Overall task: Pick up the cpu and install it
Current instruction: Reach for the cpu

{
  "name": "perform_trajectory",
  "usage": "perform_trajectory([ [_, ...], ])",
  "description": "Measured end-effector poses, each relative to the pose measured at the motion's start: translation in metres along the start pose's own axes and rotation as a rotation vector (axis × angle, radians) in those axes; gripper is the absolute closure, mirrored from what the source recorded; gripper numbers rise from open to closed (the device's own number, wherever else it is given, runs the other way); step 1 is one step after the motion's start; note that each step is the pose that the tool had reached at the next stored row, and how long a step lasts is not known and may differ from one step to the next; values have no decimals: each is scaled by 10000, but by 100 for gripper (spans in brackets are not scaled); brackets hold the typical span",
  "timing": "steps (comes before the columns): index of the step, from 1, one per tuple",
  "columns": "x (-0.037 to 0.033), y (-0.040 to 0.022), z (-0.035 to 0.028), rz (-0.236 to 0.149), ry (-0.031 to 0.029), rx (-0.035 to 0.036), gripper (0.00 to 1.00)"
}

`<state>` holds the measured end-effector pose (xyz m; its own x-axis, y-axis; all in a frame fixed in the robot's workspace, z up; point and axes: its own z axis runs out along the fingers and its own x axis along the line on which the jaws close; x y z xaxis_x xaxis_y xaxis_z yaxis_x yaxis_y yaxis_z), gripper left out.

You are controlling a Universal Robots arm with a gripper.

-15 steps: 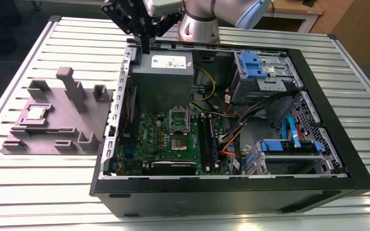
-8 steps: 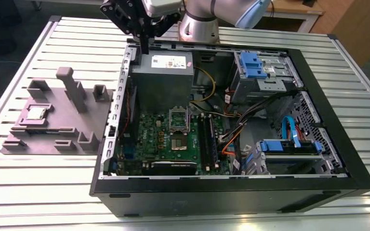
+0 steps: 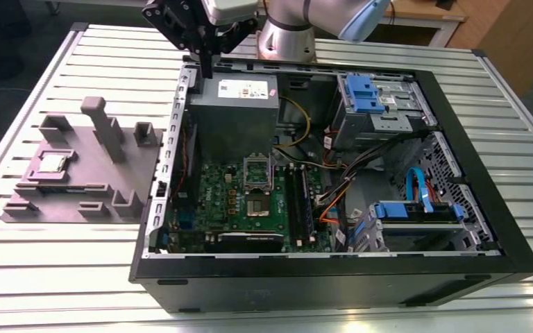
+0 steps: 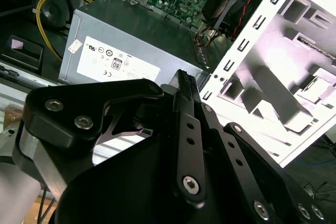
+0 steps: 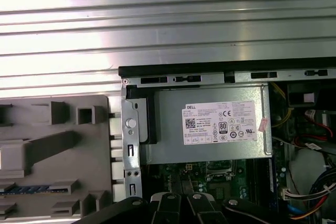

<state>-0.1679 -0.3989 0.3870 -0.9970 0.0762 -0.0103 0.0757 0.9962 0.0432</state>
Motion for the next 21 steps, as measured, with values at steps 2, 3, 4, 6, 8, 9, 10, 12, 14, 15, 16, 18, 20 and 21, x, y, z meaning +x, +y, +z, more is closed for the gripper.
perform_trajectory([
  [2, 5, 0, 2, 0, 3, -1, 90],
  [3, 7, -1, 2, 0, 5, 0, 90],
  [4, 9, -1, 3, 0, 7, 0, 90],
  [6, 13, -1, 4, 0, 11, 1, 90],
  [8, 17, -2, 5, 0, 17, 2, 90],
  [9, 19, -2, 6, 0, 19, 2, 90],
  [10, 21, -2, 7, 1, 20, 1, 90],
  [12, 25, -2, 8, 1, 25, 2, 90],
  [14, 27, -3, 9, 1, 33, 2, 90],
  [15, 28, -3, 10, 1, 38, 3, 90],
  [16, 30, -3, 11, 2, 42, 3, 90],
  [18, 34, -3, 13, 2, 50, 4, 90],
  [20, 37, -4, 14, 2, 57, 4, 90],
  [21, 39, -4, 15, 2, 61, 5, 90],
])
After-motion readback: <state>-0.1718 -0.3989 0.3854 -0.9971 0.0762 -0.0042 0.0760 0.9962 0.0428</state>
